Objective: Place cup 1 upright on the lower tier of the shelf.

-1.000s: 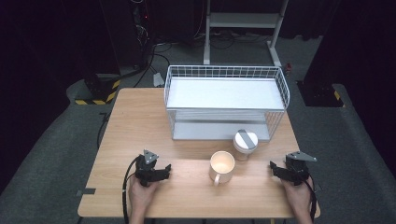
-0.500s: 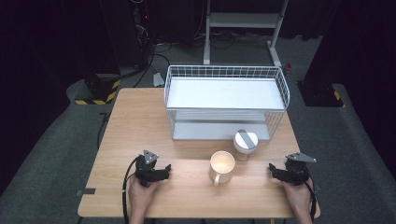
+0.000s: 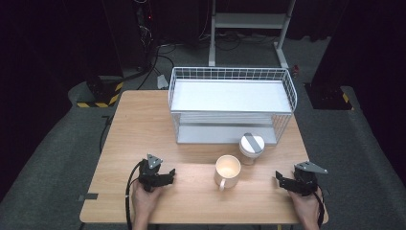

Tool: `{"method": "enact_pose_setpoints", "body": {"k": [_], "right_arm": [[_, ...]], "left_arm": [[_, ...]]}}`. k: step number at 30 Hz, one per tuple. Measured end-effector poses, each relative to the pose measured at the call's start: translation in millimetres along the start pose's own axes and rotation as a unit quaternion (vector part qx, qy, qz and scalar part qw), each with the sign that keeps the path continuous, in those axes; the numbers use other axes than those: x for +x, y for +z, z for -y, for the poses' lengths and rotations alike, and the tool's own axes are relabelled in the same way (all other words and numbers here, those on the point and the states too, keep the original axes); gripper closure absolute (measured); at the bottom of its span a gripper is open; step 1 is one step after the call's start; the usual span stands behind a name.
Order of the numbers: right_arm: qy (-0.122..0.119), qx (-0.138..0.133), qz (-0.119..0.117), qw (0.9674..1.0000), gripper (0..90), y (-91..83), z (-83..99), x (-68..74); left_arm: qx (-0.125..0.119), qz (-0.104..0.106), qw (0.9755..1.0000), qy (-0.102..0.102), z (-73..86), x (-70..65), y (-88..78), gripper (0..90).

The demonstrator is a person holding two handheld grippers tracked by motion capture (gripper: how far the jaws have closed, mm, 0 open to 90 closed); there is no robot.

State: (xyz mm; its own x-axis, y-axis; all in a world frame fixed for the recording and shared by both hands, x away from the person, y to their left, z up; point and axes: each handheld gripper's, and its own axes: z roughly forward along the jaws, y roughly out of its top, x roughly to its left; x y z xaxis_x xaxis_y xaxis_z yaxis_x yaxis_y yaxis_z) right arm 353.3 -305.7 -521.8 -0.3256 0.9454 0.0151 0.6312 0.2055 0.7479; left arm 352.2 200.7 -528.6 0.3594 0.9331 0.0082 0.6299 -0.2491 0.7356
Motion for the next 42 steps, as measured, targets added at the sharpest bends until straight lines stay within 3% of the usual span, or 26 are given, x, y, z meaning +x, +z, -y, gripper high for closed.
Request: {"method": "enact_pose_setpoints", "body": {"k": [17,42], "right_arm": [[-0.009,-0.027,-0.022,0.9994,15.2,-9.1,6.3,18.8],[-0.038,-0.051,-0.064,0.9959,13.9,-3.4,-9.0,45.3]], "left_arm": [[0.0,0.0,1.0,0.0,0.0,0.0,-0.1,16.0],[0.0,0.0,1.0,-0.001,0.1,-0.1,-0.1,16.0]]}}
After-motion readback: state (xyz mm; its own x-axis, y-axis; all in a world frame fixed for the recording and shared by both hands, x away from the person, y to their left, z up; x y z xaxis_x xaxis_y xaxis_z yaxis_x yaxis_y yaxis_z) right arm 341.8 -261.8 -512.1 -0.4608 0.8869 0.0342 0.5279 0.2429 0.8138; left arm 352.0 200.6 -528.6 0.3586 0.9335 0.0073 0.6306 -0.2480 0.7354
